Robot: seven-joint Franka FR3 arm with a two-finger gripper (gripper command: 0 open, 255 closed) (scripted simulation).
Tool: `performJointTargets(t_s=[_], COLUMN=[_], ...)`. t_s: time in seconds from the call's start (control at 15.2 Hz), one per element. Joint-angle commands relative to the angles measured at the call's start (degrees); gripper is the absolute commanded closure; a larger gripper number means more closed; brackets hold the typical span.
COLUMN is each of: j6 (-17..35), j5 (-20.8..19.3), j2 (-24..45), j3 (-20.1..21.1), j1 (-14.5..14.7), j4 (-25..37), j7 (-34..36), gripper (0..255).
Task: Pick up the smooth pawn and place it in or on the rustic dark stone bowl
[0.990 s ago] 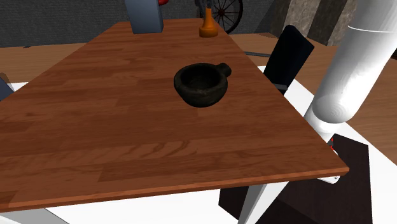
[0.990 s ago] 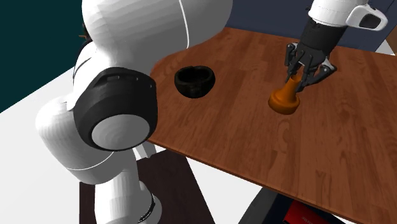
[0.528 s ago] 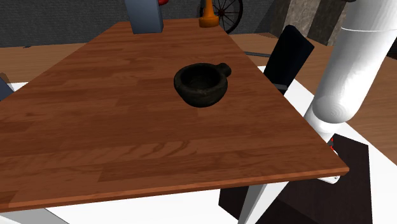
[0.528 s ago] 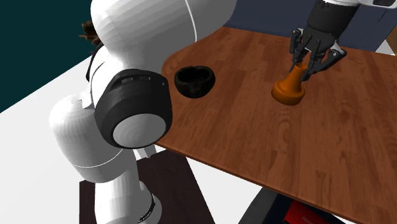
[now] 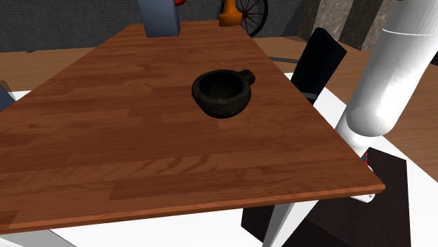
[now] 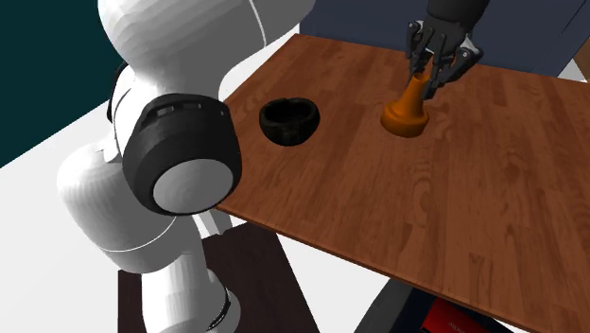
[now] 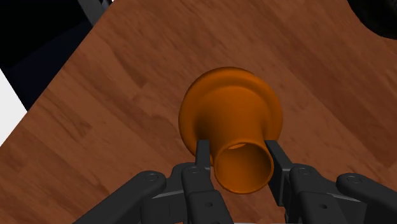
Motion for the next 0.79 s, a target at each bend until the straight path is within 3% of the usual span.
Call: performJointTargets(t_s=[0.0,0.73], j6=[0.59,-0.49], j5=[0.41,3.44], j2=[-2.94,-11.36], j3=[1.07,8.62], j1=[1.2,7.49], j4=[-3.56,-10.62], j7=[2.48,17.26], gripper=[255,255])
